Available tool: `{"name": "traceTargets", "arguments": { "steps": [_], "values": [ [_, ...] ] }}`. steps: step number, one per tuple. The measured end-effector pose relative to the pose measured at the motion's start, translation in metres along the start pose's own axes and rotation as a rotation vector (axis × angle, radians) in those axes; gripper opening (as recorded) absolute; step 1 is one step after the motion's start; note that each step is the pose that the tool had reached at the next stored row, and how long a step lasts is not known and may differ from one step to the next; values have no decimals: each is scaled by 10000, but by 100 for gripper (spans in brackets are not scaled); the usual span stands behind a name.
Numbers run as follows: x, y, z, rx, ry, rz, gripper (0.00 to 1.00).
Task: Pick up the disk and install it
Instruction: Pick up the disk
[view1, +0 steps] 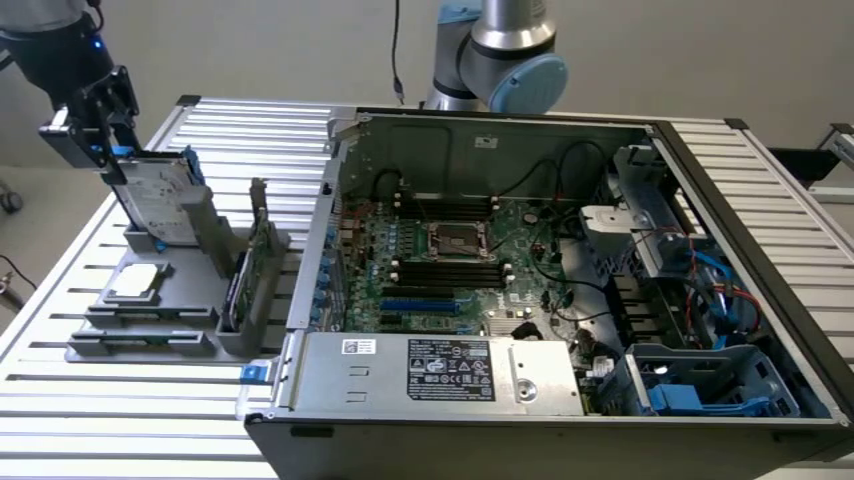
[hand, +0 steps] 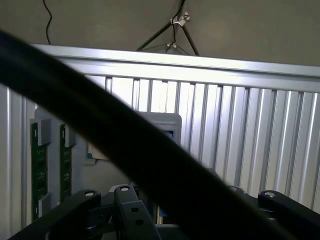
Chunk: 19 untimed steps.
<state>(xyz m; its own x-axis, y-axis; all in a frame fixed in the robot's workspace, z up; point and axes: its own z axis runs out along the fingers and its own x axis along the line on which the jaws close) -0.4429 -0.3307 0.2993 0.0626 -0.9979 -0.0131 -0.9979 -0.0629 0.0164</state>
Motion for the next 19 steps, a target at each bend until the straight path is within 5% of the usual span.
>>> {"name": "traceTargets", "arguments": {
  "steps": [6,19],
  "values": [
    [-3,7,17,-1,-6,2,60],
    [11,7,37,14,-177,127,60]
  ]
}}
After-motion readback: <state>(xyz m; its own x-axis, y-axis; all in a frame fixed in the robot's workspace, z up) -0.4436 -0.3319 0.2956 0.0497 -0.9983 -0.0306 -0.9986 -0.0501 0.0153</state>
